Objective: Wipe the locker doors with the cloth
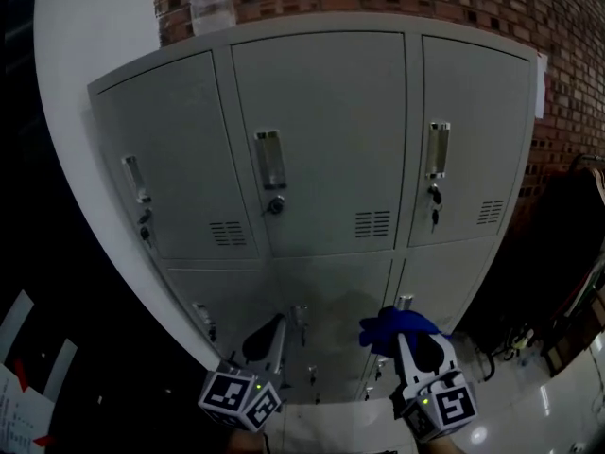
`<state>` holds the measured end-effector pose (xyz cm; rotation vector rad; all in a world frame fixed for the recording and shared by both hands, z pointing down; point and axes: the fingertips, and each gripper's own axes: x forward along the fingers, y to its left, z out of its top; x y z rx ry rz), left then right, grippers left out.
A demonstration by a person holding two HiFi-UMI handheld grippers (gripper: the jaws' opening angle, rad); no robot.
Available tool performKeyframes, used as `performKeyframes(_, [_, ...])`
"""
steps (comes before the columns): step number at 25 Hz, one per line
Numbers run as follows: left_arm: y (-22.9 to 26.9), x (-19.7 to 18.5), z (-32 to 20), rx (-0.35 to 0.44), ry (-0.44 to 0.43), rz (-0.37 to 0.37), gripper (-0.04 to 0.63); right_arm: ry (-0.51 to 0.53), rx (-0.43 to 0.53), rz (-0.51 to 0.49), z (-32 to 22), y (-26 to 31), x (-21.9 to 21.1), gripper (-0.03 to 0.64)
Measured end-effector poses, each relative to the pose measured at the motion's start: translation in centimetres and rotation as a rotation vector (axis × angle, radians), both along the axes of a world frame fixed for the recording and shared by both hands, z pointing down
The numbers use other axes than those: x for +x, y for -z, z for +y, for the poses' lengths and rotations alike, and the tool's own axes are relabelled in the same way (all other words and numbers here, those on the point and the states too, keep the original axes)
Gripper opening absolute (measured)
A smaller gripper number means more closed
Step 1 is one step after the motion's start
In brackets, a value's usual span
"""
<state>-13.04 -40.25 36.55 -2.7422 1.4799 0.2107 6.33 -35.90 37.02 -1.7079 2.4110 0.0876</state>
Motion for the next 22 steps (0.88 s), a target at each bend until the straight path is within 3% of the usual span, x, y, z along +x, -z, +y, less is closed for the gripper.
performKeyframes(8, [-1.6,-1.4,0.5,-0.026,0.059,-0.061,-0.002,0.037,-0.042,0.022,-1.5,-0.9,-2.6,0.097])
performKeyframes(13, [-1.3,-0.6,2.3,-0.030,0.059,-0.036,-0.002,0.123,-0.071,0.002,0.1,-1.2,-4.2,0.097])
performKeyframes(15, [0.2,0.4,5.3,-0.015,0.041,-0.021,-0.002,0.180,-0.035,0.006,2.7,-0.1,-4.6,0.097])
performKeyframes(18, [1.3,2.5,10.3,0.036,0.063,-0.028,-0.002,0.184,0.058,0.070,7.8,1.3,-3.1,0.098])
performKeyframes(22, [-1.2,7.1,18.1,0.039,0.123,-0.030,-0.002,0.175,0.088,0.121,16.8,-1.2,1.5,0.098])
